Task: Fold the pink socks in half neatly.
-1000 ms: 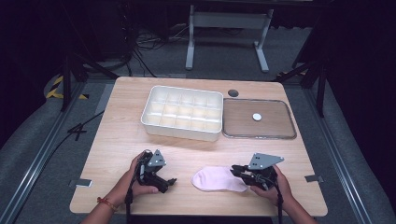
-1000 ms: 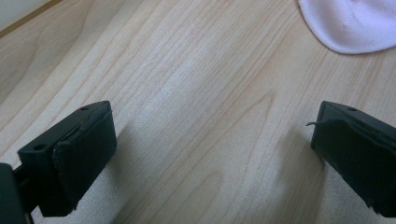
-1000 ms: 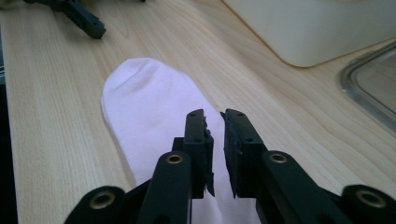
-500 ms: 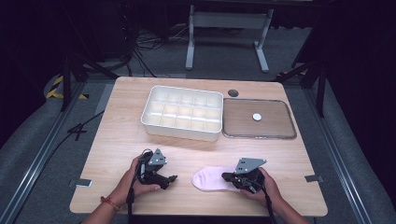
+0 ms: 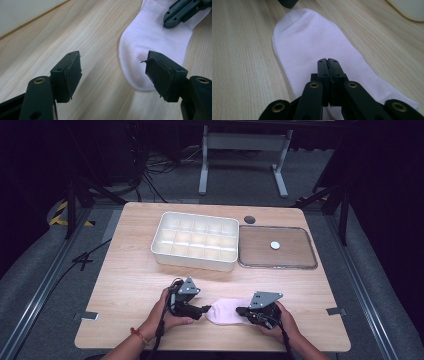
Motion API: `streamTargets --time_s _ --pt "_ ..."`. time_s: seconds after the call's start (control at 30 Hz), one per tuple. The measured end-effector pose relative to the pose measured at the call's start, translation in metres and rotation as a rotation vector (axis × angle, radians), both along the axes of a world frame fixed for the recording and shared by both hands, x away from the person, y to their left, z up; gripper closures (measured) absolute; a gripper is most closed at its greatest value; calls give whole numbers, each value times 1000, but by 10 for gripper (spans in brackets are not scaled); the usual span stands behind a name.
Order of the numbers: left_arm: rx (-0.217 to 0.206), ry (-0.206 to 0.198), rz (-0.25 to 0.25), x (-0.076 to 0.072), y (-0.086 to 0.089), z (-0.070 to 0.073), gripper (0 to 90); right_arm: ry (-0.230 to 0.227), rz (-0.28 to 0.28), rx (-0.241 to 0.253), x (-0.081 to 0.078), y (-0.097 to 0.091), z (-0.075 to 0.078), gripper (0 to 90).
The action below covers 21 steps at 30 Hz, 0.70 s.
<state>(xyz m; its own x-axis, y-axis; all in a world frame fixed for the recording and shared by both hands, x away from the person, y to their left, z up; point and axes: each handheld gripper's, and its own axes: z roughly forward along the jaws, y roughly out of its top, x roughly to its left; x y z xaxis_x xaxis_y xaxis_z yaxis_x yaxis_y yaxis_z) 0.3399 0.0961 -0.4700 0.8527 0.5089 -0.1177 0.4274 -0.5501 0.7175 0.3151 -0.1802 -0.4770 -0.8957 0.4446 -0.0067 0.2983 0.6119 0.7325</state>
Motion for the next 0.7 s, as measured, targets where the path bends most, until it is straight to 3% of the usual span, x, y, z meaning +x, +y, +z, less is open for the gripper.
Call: streamTargets --time_s 0.13,0.27,0.37,0.57,0.63,0.7 --pt "52 -5 -31 -1 -17 -6 295 -4 -4 1 -1 0 0 891" --pt "63 -5 -43 -2 -20 -8 290 -12 -3 0 -1 0 -1 892" --pt "107 -29 -64 -4 -21 -7 291 -9 -13 7 -2 0 -1 892" --pt "134 -20 -55 -3 -20 -3 363 -21 -12 -1 -1 3 -1 892" --pt "107 -26 -41 -5 -21 -5 424 -21 -12 -2 -1 4 -1 893" --pt "106 -29 -51 -6 -22 -4 513 -29 -13 -10 -1 5 -1 893"
